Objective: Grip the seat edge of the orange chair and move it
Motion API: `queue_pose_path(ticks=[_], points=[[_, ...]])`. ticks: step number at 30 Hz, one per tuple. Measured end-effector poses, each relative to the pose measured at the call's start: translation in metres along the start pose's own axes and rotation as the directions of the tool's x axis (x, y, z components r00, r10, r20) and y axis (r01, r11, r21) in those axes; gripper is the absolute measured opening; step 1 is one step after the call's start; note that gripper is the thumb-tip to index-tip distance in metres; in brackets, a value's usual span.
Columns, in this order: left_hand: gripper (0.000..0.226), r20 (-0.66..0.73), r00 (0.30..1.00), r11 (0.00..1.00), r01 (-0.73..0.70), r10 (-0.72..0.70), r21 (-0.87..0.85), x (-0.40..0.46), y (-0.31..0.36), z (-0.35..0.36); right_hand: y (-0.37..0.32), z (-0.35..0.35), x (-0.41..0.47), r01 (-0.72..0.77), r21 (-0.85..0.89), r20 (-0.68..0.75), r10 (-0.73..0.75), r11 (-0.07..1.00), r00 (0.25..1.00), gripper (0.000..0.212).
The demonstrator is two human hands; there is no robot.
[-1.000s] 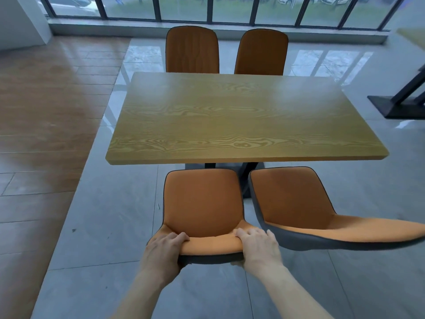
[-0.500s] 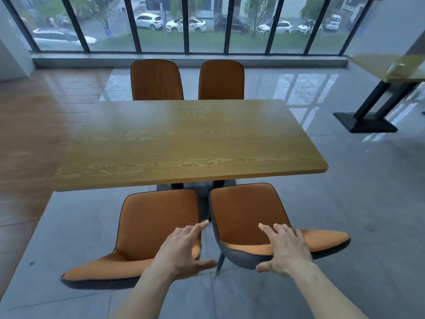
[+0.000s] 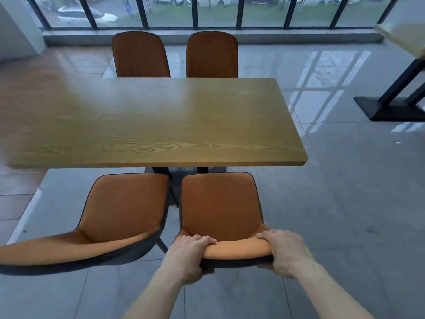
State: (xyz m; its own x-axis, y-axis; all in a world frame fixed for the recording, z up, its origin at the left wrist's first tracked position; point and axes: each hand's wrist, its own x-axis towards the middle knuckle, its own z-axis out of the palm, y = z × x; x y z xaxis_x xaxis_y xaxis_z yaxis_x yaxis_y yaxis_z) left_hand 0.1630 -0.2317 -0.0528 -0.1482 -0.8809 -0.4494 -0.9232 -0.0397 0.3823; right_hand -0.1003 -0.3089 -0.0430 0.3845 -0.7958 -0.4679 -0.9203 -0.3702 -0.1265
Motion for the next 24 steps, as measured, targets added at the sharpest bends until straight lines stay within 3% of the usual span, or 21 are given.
queue_pose_path(ticks=[5, 24], points=[[0.062, -0.049, 0.999, 1.0, -0.003, 0.003, 0.003, -0.002, -0.004, 0.006, 0.0, 0.005, -0.005, 0.009, -0.028, -0.052, -0.01, 1.0, 0.999, 0.059], [0.057, -0.218, 0.975, 0.999, -0.034, 0.038, 0.025, 0.002, 0.006, 0.013, 0.003, 0.003, -0.002, -0.037, -0.079, -0.081, 0.031, 0.996, 0.996, 0.048]])
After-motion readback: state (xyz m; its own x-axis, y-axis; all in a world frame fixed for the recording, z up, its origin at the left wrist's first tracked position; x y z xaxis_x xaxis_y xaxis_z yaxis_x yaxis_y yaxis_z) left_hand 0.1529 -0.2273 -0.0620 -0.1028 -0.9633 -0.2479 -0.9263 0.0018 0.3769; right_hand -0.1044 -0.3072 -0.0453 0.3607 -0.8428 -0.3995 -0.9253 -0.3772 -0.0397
